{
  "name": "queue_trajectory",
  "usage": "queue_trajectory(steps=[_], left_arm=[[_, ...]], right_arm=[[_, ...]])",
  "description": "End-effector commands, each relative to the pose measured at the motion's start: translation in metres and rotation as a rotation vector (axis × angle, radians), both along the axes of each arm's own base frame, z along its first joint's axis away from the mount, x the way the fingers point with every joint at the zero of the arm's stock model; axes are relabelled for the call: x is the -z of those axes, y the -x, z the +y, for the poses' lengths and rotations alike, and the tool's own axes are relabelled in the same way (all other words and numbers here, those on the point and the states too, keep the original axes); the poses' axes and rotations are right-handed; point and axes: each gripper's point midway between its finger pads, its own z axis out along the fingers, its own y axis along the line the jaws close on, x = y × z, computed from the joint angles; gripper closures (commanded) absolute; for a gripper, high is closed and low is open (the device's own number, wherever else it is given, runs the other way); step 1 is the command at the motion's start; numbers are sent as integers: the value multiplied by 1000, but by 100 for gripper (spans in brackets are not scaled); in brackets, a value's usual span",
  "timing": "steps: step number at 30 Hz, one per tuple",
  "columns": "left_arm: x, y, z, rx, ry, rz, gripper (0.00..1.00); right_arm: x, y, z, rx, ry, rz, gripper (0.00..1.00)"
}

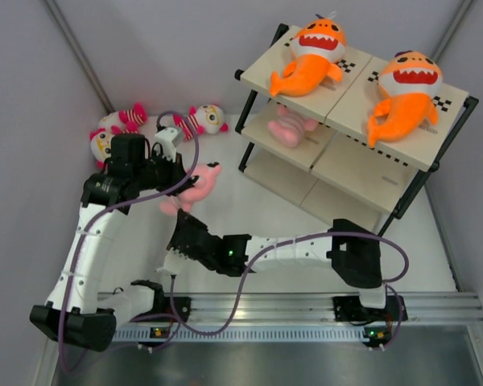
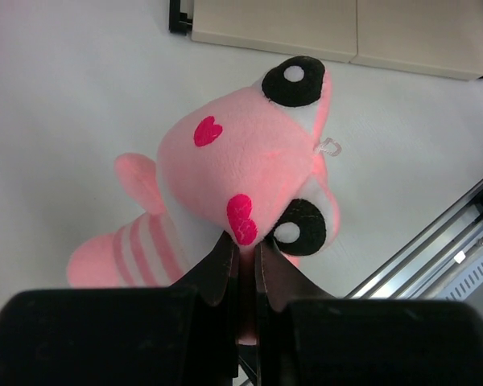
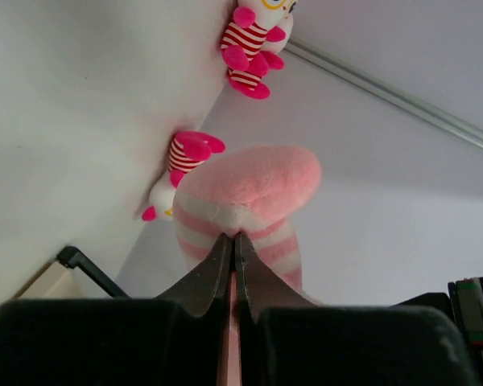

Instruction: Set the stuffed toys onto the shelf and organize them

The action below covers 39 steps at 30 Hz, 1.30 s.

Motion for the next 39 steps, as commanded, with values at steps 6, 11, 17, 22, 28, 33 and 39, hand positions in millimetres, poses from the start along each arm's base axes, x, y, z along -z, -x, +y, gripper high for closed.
queue_trajectory(steps=[6, 11, 17, 22, 28, 33, 39], left_arm=[[-17, 0, -3, 26, 8, -51, 100], [-24, 6, -10, 77, 31, -73, 61], [-46, 5, -9, 81, 34, -138, 17], [-67, 4, -9, 82, 38, -194, 9], [-70, 4, -9, 86, 33, -204, 9], [-68, 4, -6, 84, 15, -211, 9], [-66, 3, -5, 84, 9, -206, 9]], right_arm=[[-74, 21, -35, 43, -298, 160, 100], [-95, 31, -50, 40, -424, 248, 100], [-116, 42, -74, 49, -615, 412, 100], [-127, 49, -108, 83, -824, 576, 100], [-157, 54, -169, 115, -1090, 696, 100], [-195, 51, -235, 132, -1305, 689, 100], [-229, 48, -283, 133, -1343, 581, 100]])
